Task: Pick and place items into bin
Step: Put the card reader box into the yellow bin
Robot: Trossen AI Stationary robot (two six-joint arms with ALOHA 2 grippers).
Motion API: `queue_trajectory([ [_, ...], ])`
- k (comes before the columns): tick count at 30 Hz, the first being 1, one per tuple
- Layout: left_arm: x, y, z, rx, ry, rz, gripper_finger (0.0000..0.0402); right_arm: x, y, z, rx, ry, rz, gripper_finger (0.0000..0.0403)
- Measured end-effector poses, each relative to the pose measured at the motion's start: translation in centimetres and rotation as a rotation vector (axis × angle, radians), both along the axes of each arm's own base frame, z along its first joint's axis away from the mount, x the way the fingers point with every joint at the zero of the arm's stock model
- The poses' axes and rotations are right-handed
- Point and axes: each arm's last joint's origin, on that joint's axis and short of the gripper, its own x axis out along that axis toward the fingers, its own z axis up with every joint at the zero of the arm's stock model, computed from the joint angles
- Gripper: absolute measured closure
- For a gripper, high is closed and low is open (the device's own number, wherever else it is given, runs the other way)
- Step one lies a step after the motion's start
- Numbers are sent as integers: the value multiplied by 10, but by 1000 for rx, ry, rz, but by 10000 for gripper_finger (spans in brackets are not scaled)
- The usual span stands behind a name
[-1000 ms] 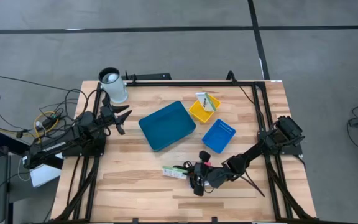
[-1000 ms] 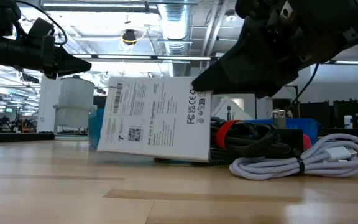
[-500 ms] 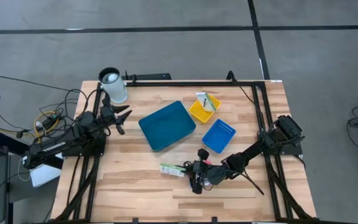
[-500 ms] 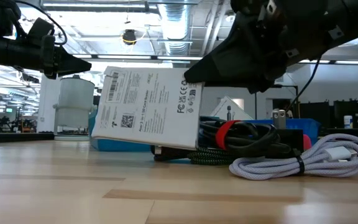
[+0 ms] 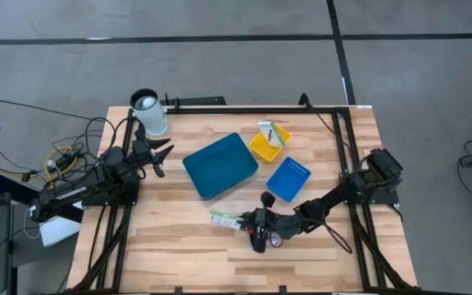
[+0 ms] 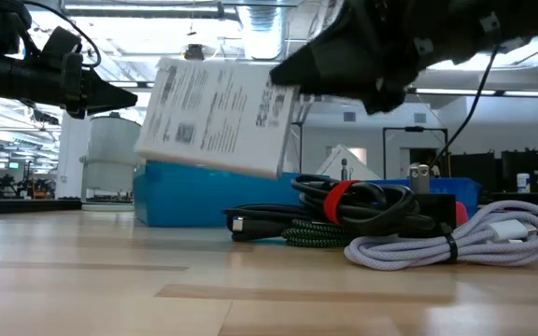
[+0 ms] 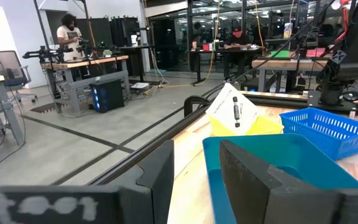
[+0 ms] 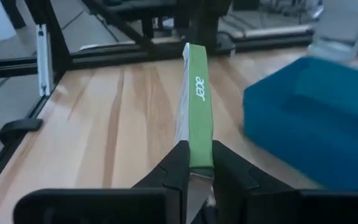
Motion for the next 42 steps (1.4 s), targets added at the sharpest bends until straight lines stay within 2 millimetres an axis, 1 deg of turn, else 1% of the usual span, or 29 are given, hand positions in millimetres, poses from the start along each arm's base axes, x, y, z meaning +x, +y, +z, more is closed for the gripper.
queue_trajectory([
  [3,0,0,0,0,0,0,282,-3,-2,17,-29,-41,5,360],
  [7,0,0,0,0,0,0,282,-10,-7,40,-92,-68,-47,360],
  [18,0,0,0,0,0,0,282,-38,-31,99,-273,-115,-320,360],
  [22,0,0,0,0,0,0,282,-47,-40,112,-329,-108,-408,360],
  [27,0,0,0,0,0,0,282,-52,-55,118,-368,-63,-473,359],
  [30,0,0,0,0,0,0,282,-53,-68,117,-365,-27,-510,359],
  [42,0,0,0,0,0,0,282,-50,-127,101,-290,138,-649,359],
])
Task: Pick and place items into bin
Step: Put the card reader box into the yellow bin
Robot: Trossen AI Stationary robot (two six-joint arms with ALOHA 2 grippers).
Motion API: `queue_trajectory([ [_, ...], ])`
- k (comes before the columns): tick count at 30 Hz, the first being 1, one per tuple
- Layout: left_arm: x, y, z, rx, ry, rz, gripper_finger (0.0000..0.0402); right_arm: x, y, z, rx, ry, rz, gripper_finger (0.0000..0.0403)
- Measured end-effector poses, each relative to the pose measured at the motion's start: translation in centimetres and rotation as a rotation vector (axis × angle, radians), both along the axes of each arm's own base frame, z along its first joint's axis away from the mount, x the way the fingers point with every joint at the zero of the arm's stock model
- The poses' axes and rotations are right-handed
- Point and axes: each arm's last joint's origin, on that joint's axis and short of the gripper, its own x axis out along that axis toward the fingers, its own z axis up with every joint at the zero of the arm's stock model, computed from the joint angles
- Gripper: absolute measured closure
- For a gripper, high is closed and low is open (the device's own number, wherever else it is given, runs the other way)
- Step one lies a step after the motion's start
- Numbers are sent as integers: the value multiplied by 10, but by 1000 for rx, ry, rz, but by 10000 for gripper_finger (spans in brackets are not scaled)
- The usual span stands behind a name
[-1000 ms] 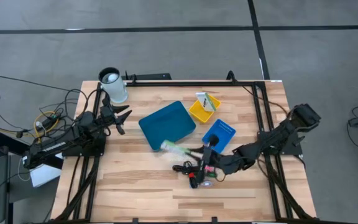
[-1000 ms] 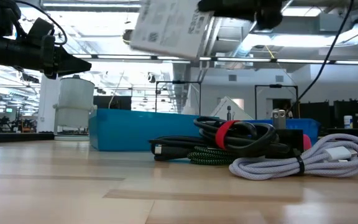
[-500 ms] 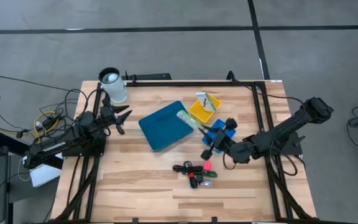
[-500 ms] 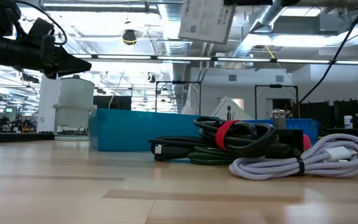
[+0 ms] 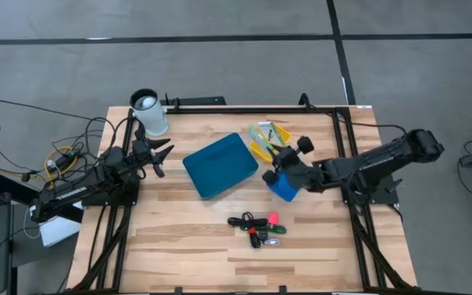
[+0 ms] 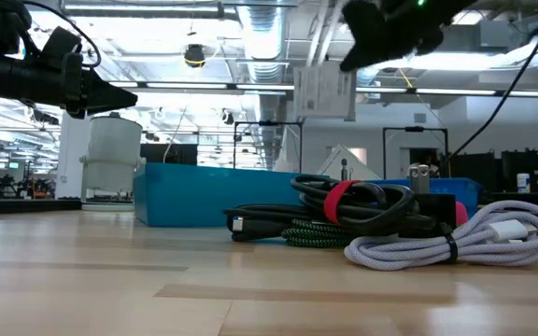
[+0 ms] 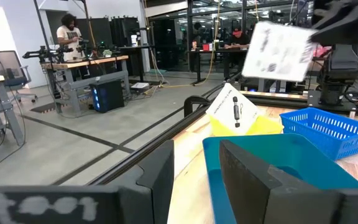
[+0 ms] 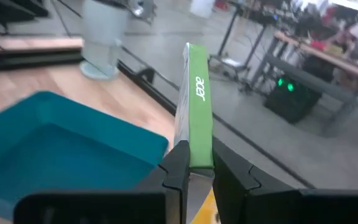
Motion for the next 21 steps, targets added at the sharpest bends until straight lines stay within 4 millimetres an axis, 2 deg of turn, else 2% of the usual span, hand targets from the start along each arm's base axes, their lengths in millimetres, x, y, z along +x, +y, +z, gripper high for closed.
queue_trajectory([
  [6,0,0,0,0,0,0,282,0,-28,-6,35,34,-96,359],
  [12,0,0,0,0,0,0,282,-1,-47,-8,66,47,-137,359],
  [21,0,0,0,0,0,0,282,-9,-61,-40,121,27,-145,359],
])
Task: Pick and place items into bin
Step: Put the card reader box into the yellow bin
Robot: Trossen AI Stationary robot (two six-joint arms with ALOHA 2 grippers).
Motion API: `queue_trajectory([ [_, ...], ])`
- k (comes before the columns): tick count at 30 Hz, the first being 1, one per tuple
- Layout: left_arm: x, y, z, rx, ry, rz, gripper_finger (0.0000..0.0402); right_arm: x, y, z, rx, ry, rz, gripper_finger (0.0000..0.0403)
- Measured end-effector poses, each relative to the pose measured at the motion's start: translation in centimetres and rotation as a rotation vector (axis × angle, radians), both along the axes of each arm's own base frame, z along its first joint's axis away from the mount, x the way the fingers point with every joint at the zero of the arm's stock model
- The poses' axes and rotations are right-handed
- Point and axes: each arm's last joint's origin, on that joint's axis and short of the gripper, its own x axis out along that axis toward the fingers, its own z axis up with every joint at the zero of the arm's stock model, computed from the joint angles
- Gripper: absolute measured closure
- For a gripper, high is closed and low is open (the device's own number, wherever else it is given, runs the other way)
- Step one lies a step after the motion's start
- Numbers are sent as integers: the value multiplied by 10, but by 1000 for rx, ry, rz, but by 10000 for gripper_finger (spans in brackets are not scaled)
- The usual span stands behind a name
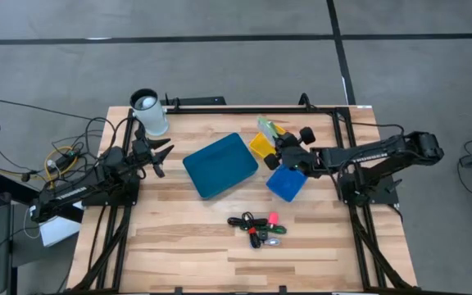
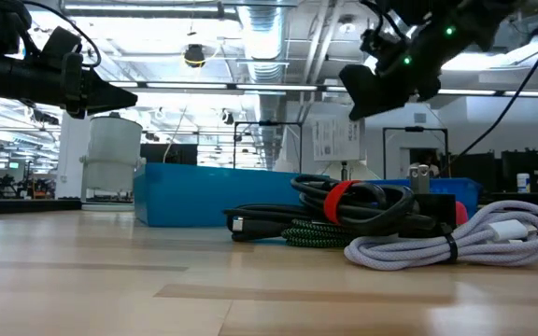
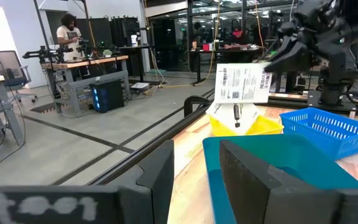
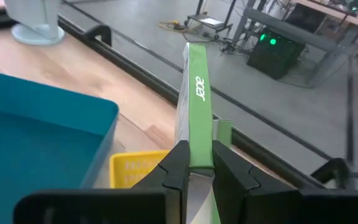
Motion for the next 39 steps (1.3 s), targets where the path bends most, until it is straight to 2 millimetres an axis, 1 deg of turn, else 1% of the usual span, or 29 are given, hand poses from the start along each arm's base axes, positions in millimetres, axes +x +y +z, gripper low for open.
queue_trajectory([
  [2,0,0,0,0,0,0,282,-1,-1,-6,9,-29,8,359],
  [9,0,0,0,0,0,0,282,-9,-5,-22,24,-43,11,359],
  [19,0,0,0,0,0,0,282,-18,-5,-39,38,-65,33,359],
  [39,0,0,0,0,0,0,282,-19,-5,-41,48,-53,53,357],
])
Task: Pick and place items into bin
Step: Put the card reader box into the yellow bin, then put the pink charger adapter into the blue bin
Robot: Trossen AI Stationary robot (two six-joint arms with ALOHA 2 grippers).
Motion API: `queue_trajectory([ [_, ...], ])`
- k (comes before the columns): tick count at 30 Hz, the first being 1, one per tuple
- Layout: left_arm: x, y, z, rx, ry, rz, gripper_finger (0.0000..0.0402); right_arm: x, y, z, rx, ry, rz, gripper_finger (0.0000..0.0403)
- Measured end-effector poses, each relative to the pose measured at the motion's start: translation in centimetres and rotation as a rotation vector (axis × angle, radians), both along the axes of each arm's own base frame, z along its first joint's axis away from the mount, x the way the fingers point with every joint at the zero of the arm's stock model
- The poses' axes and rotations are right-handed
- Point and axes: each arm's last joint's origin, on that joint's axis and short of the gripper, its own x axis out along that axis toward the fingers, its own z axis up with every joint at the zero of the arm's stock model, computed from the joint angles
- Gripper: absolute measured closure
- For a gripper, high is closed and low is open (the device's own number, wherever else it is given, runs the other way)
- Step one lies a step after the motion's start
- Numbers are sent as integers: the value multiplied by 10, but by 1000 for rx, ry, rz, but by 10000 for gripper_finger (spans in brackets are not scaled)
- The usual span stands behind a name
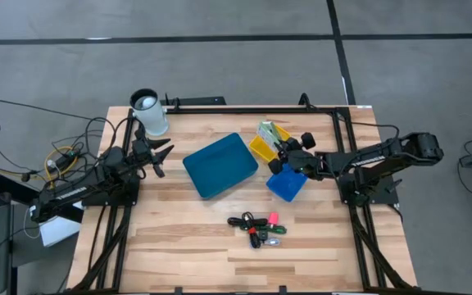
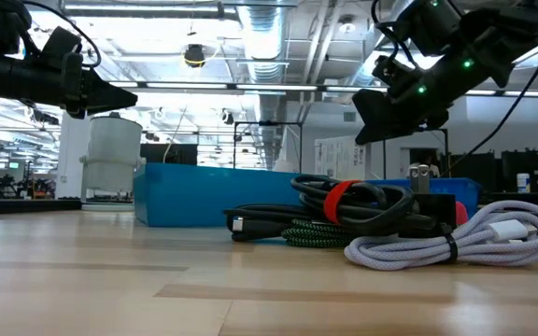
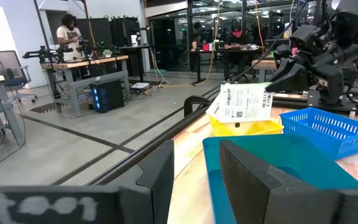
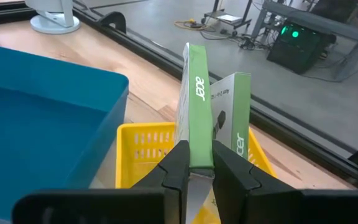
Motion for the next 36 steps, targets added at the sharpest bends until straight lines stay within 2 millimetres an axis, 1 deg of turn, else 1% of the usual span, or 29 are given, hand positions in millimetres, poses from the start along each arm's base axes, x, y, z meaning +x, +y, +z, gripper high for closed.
queue_trajectory([
  [19,0,0,0,0,0,0,282,0,0,0,-1,1,0,356],
  [29,0,0,0,0,0,0,282,0,-5,0,20,-5,-2,326],
  [36,0,0,0,0,0,0,282,0,-9,-1,33,-7,1,320],
])
